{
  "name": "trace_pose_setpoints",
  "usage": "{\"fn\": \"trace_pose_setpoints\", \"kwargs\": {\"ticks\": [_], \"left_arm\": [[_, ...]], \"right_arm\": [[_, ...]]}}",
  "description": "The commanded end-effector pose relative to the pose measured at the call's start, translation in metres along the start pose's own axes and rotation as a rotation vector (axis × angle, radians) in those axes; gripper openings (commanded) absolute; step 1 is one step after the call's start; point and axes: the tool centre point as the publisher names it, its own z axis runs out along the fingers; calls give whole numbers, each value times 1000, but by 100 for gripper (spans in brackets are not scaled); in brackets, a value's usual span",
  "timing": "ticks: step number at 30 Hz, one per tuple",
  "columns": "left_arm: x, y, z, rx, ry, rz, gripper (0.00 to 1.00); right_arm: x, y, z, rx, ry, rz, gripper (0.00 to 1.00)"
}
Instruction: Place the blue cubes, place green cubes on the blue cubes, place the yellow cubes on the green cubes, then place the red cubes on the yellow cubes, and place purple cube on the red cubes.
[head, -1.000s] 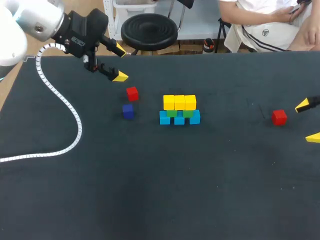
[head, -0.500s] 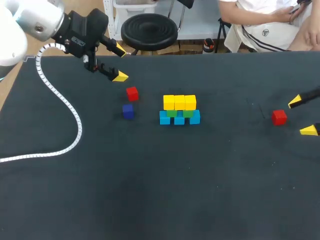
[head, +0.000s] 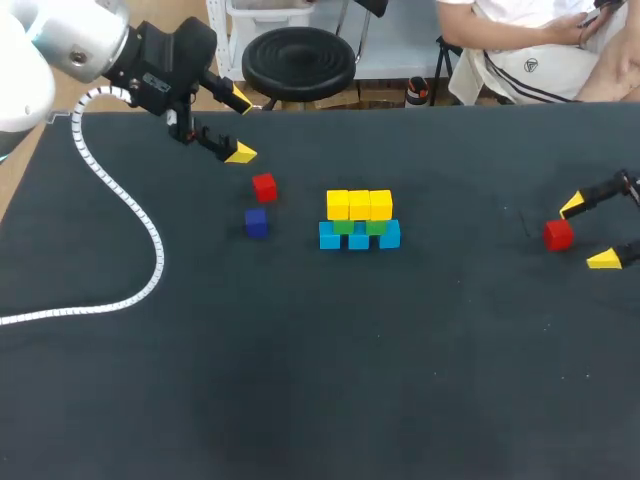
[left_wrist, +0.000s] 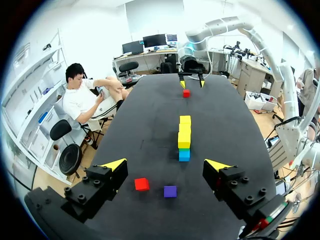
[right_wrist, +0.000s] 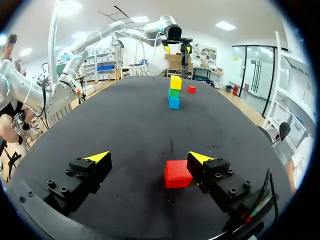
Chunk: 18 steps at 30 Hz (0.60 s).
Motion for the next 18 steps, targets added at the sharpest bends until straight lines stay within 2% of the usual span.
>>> {"fn": "trace_pose_setpoints", "kwargs": {"ticks": [1, 6, 7, 9, 10, 13, 15, 16, 17, 18], "left_arm": [[0, 0, 0, -1, -1, 1, 100], [0, 0, 0, -1, -1, 1, 100], [0, 0, 0, -1, -1, 1, 100], [0, 0, 0, -1, -1, 1, 100], [0, 0, 0, -1, -1, 1, 100], [0, 0, 0, -1, -1, 1, 100], [0, 0, 0, -1, -1, 1, 100], [0, 0, 0, -1, -1, 1, 100], [0, 0, 0, -1, -1, 1, 100], [0, 0, 0, -1, -1, 1, 100]], "right_arm": [[5, -6, 5, -17, -7, 14, 100], [9, -7, 6, 1, -16, 27, 100], [9, -8, 5, 8, -17, 30, 92], [9, -8, 5, 15, -18, 31, 61], [9, -8, 5, 18, -17, 32, 49], [9, -8, 6, 20, -16, 35, 44], [9, -8, 8, 20, -14, 40, 47], [9, -8, 8, 20, -12, 44, 79], [9, -8, 9, 21, -12, 44, 100], [8, -7, 8, 24, -14, 40, 100]]}}
